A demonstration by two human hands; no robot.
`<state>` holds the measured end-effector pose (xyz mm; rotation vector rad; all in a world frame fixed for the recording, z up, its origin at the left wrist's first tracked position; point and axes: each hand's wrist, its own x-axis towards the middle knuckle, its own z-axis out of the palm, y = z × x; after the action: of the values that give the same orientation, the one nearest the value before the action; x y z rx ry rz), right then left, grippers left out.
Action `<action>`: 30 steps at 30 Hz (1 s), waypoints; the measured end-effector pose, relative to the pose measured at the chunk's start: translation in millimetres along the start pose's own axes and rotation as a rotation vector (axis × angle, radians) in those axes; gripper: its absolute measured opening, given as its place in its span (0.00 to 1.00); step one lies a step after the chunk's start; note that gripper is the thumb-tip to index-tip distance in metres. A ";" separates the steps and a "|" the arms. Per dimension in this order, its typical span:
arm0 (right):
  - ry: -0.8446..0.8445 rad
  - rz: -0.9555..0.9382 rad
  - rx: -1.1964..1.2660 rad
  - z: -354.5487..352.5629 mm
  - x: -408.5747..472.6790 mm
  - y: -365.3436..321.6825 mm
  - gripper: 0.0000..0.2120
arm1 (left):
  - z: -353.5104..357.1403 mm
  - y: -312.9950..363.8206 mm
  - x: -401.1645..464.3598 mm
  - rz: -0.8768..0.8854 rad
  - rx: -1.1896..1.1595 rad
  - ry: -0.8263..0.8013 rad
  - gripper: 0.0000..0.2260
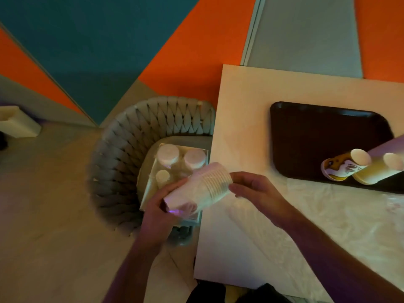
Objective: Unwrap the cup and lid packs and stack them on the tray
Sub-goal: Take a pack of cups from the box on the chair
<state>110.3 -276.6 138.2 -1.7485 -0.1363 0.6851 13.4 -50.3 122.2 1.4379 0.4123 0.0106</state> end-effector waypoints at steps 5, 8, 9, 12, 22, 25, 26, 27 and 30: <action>-0.082 0.002 0.094 -27.9 -46.2 -22.6 0.09 | 52.9 16.1 -13.9 0.097 0.046 -0.204 0.29; -0.112 0.027 0.090 -64.8 -71.7 -26.8 0.11 | 89.1 23.8 -20.9 0.159 0.225 -0.340 0.33; -0.131 0.039 0.073 -76.9 -80.3 -30.1 0.12 | 99.4 27.0 -21.9 0.199 0.350 -0.384 0.35; -0.172 0.060 -0.042 -114.1 -106.0 -28.8 0.07 | 147.0 38.0 -27.9 0.217 0.701 -0.509 0.41; -0.215 0.067 -0.031 -206.5 -157.3 -11.6 0.12 | 294.6 40.3 -53.2 0.598 0.956 -0.535 0.51; -0.208 0.106 0.161 -233.1 -163.4 1.3 0.13 | 322.2 35.8 -55.2 0.706 1.033 -0.522 0.46; -0.211 0.138 0.240 -241.2 -165.0 5.7 0.14 | 329.9 34.5 -54.9 0.717 1.073 -0.526 0.46; -0.216 0.174 0.314 -251.9 -167.9 10.4 0.16 | 339.3 32.5 -55.1 0.718 1.099 -0.530 0.46; -0.258 0.253 0.456 -277.7 -174.5 19.7 0.29 | 357.2 27.3 -56.8 0.712 1.107 -0.522 0.47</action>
<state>103.9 -594.2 222.4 -1.2457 0.0649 1.0381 67.5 -402.5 190.5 2.5138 -0.6607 -0.0235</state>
